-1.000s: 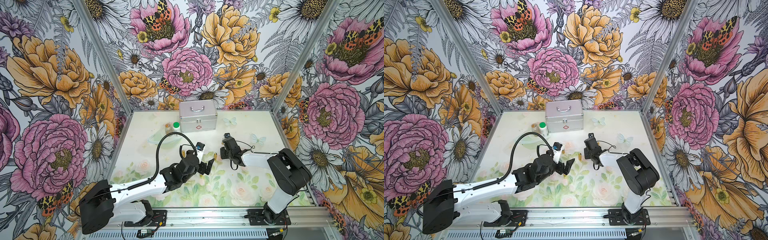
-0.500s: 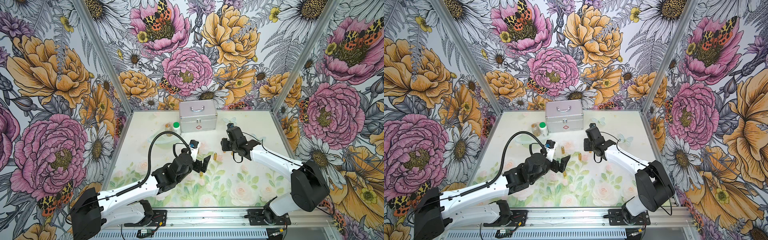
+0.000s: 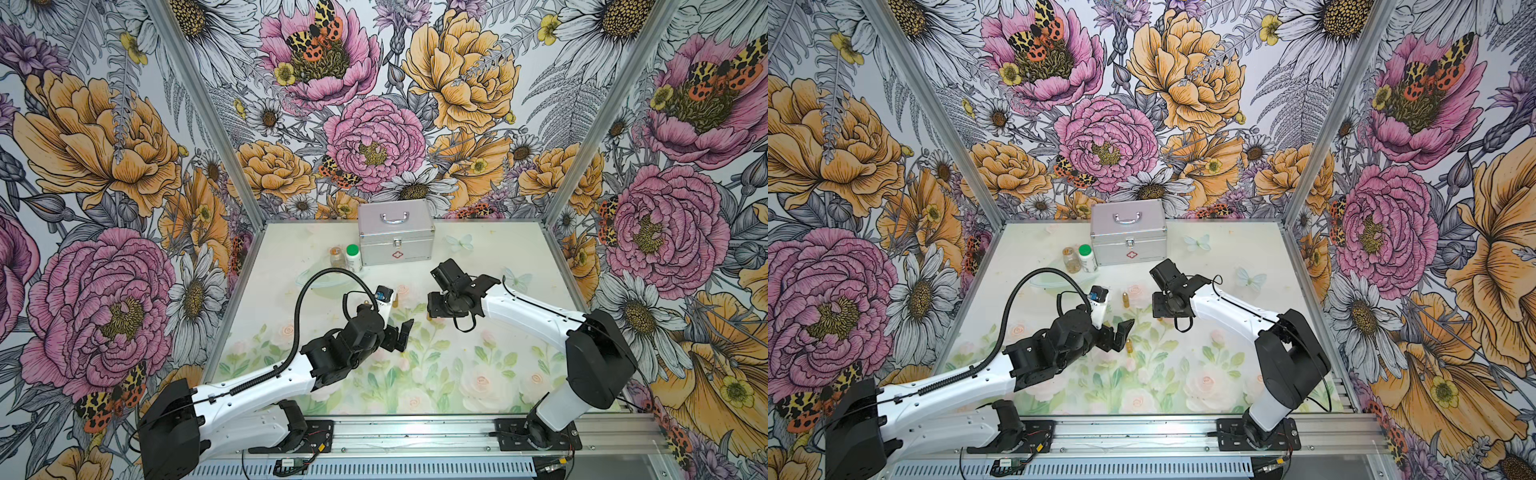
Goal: Open the lipstick cap
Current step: Pick up the lipstick at the center of the board.
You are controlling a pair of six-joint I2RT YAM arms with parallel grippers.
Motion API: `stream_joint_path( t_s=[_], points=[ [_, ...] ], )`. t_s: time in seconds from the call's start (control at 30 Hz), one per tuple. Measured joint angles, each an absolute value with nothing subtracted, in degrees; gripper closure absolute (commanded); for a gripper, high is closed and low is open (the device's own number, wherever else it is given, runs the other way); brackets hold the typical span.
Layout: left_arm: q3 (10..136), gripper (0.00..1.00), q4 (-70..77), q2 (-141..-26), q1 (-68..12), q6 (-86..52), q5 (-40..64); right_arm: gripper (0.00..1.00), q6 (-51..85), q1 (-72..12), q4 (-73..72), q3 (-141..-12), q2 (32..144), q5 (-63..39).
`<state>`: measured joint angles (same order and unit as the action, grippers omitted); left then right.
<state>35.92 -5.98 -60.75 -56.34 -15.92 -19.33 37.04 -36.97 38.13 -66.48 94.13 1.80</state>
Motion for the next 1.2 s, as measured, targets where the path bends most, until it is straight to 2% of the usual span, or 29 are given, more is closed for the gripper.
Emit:
stream_joint_path(
  t_s=[0.2, 0.53, 0.77, 1.2],
  points=[
    [35.88, 0.01, -6.09, -60.75, -56.34, -16.6, -19.33, 0.44, 38.59, -37.93, 38.87, -69.95, 98.91, 3.22],
    [35.59, 0.01, -6.09, -60.75, -56.34, -16.6, -19.35, 0.54, 39.64, -38.59, 39.59, -72.55, 104.4, 4.95],
    [34.96, 0.01, -6.07, -60.75, -56.31, -16.62, -19.73, 0.61, 39.62, -38.85, 39.66, -72.58, 106.17, 6.02],
    [34.81, 0.01, -5.96, -60.75, -56.01, -16.6, -19.79, 0.69, 39.2, -39.2, 39.66, -72.99, 107.81, 7.44]
  ],
)
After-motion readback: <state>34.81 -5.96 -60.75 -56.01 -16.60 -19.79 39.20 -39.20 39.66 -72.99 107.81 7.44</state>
